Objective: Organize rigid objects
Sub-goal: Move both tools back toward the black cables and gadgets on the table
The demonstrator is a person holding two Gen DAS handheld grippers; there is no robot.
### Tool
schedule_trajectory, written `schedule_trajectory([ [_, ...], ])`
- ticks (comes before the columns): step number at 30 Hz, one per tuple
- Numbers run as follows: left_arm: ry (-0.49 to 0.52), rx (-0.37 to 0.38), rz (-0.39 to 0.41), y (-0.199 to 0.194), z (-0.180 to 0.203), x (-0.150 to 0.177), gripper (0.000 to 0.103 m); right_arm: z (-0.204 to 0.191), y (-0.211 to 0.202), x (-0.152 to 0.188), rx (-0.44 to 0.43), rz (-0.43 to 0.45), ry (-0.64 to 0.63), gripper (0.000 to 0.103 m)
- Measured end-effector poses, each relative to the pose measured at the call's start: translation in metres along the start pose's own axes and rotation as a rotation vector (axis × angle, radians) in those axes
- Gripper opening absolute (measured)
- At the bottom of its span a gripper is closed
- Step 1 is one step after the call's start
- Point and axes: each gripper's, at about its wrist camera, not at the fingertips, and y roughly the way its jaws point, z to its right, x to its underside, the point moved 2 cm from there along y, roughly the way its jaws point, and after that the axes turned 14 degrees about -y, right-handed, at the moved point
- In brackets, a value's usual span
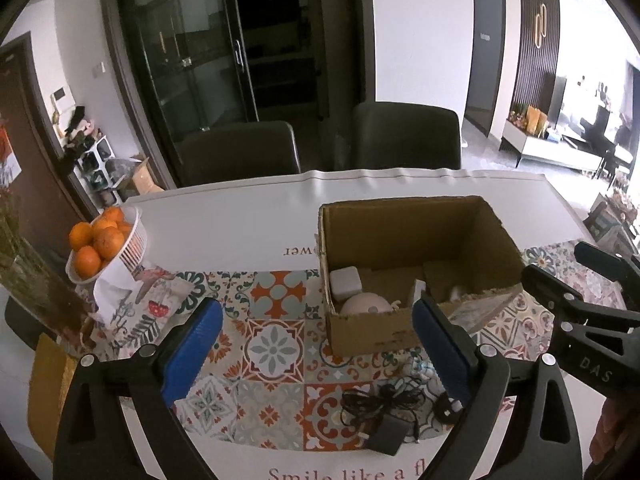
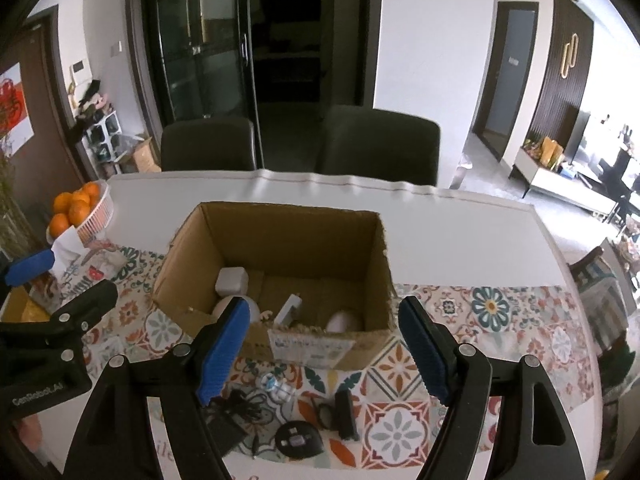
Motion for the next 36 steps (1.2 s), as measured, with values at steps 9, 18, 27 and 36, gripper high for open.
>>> schedule_trajectory([
  [9, -0.006, 0.026, -0.006, -0.013, -0.004, 0.035, 0.097, -0.009, -0.030, 0.027, 0.041, 0.055, -0.022, 0.079],
  [18, 0.001, 0.003, 0.009, -0.021, -0.008, 0.068, 0.097, -0.015, -0.033, 0.064, 0.031, 0.060, 0.023, 0.079],
  [27, -0.004, -0.016, -0.053, -0.008, -0.016, 0.106, 0.097, -0.027, -0.016, 0.102, -0.023, 0.020, 0.032, 0.079],
  [36, 0.001, -0.025, -0.119, 0.010, -0.023, 0.131, 0.097, -0.040, 0.007, 0.125, -0.056, -0.042, 0.019, 0.079],
])
